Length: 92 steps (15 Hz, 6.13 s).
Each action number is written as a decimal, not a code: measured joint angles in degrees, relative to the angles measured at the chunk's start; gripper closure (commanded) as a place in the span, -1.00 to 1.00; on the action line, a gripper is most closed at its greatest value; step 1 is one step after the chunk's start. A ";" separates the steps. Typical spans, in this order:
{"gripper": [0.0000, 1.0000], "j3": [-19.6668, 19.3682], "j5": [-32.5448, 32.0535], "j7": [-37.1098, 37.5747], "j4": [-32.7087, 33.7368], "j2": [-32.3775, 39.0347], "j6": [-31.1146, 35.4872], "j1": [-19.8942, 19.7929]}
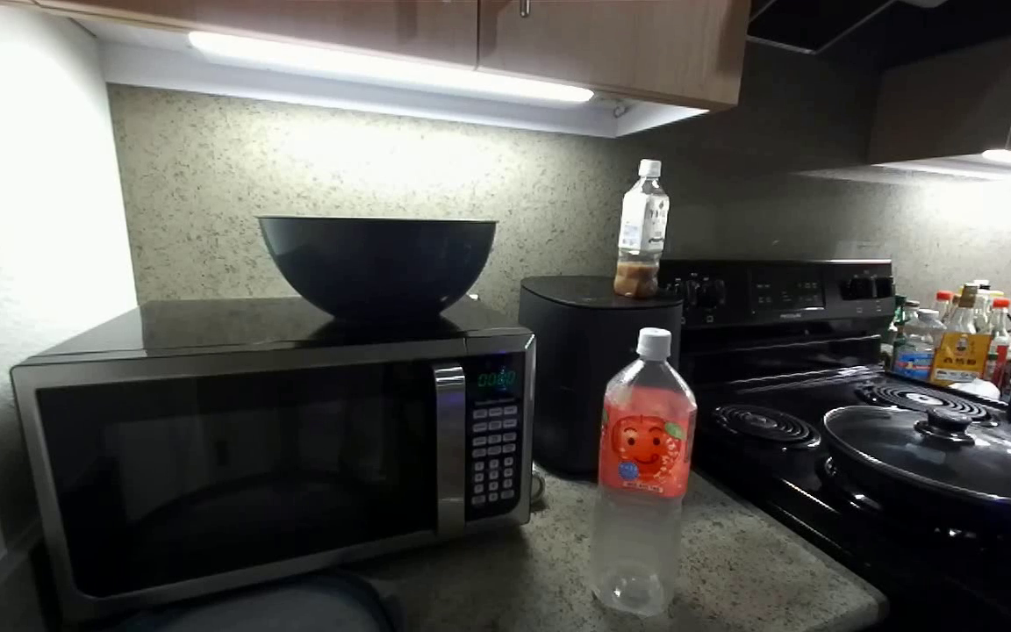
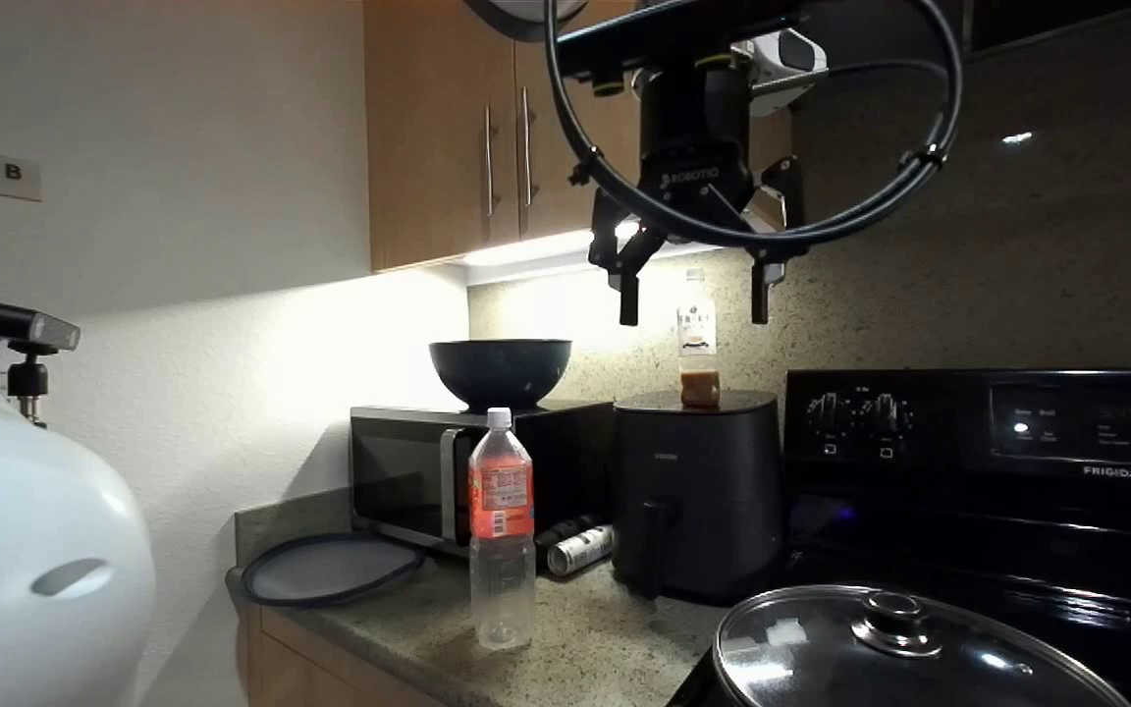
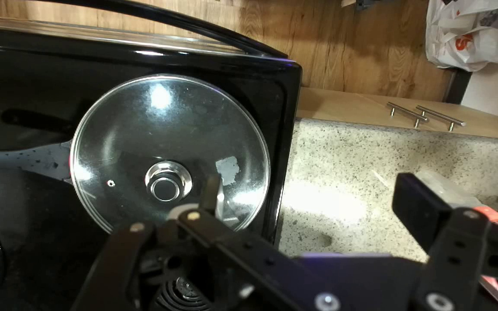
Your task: Put the bottle on top of he air fryer on the counter
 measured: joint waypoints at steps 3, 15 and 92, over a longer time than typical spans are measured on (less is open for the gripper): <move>-1.00 0.14 0.04 0.00 0.01 0.29 0.62 0.30; -1.00 4.92 -0.68 -3.53 5.10 12.92 15.30 6.15; 0.43 5.07 40.93 -2.12 17.62 40.57 67.89 11.41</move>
